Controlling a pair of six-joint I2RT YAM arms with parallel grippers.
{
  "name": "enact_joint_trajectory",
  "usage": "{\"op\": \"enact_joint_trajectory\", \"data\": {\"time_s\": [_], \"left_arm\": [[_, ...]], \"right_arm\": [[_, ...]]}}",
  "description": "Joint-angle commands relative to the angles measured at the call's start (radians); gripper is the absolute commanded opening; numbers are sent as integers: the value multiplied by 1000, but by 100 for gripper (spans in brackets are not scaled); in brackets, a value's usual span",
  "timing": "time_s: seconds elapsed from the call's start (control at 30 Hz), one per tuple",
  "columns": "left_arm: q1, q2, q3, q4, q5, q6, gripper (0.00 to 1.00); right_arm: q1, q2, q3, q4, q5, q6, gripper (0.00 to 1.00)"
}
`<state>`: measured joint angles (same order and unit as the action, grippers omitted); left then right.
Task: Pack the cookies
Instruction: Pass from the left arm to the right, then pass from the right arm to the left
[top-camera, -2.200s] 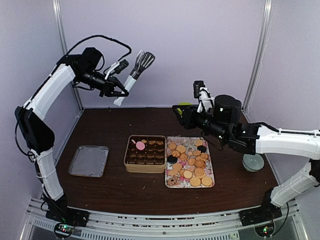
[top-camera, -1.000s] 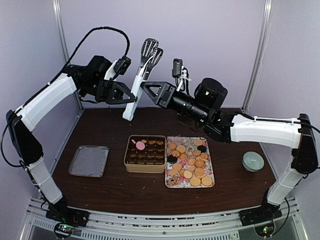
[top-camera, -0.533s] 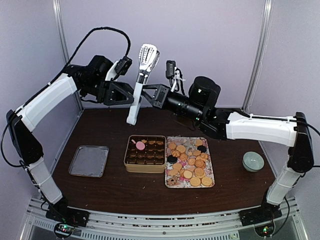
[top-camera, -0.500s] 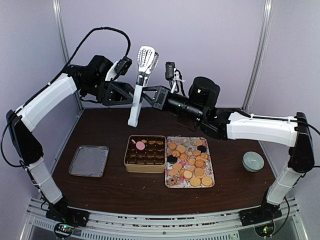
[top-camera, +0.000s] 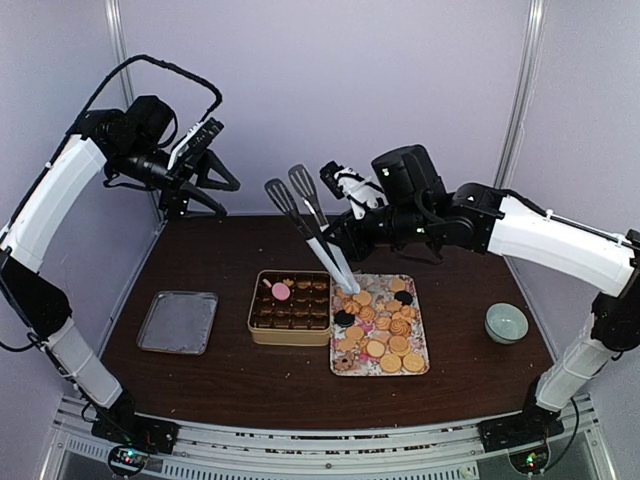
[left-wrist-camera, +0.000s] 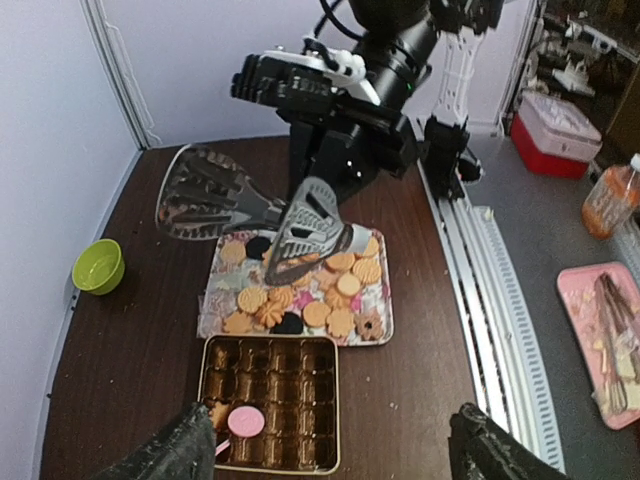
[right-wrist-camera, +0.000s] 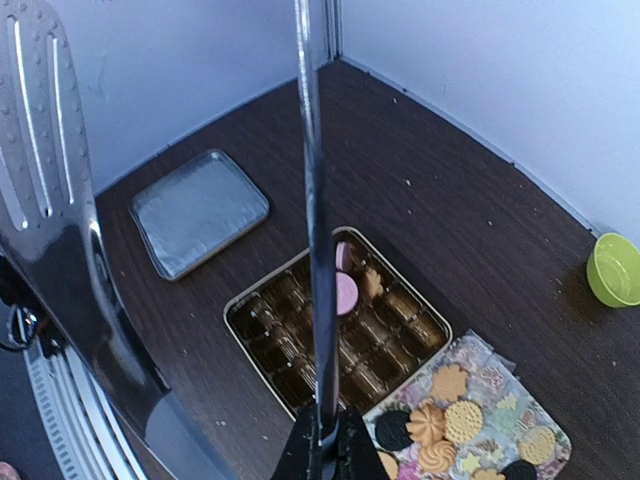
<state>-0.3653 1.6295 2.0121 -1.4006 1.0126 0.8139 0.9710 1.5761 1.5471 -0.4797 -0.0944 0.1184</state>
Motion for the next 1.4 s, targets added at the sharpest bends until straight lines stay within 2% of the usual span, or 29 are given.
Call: {"op": "enact_joint_trajectory", "data": {"time_s": [0.0, 0.2, 0.43, 0.6, 0.8, 0.93, 1.07, 1.13, 1.2, 1.3, 1.33, 1.37], "left_arm": [[-56, -35, -25, -106, -212, 205, 81], [-133, -34, -51, -119, -339, 265, 72], [-165, -39, -88, -106, -423, 268, 55], [-218, -46, -134, -103, -480, 276, 51], [-238, -71, -177, -40, -505, 251, 47], [-260, -77, -215, 28, -552, 206, 28], [-270, -75, -237, 69, -584, 179, 21], [-272, -75, -240, 92, -602, 167, 14], [-273, -75, -240, 126, -625, 139, 0], [-274, -84, -246, 164, -634, 111, 0], [-273, -91, -255, 178, -626, 105, 0], [-273, -98, -264, 189, -618, 98, 0]], "right_arm": [[55, 90, 157, -307, 124, -153, 0], [113, 228, 366, -485, 203, -199, 0], [148, 325, 510, -579, 256, -197, 0], [167, 396, 625, -637, 277, -201, 0], [174, 418, 643, -651, 289, -196, 0], [180, 426, 667, -649, 292, -197, 0], [181, 455, 724, -656, 291, -195, 0], [182, 466, 747, -661, 287, -194, 0], [182, 469, 750, -656, 283, -192, 0], [182, 469, 748, -643, 293, -187, 0], [181, 467, 746, -636, 297, -185, 5], [180, 459, 742, -626, 313, -182, 20]]}}
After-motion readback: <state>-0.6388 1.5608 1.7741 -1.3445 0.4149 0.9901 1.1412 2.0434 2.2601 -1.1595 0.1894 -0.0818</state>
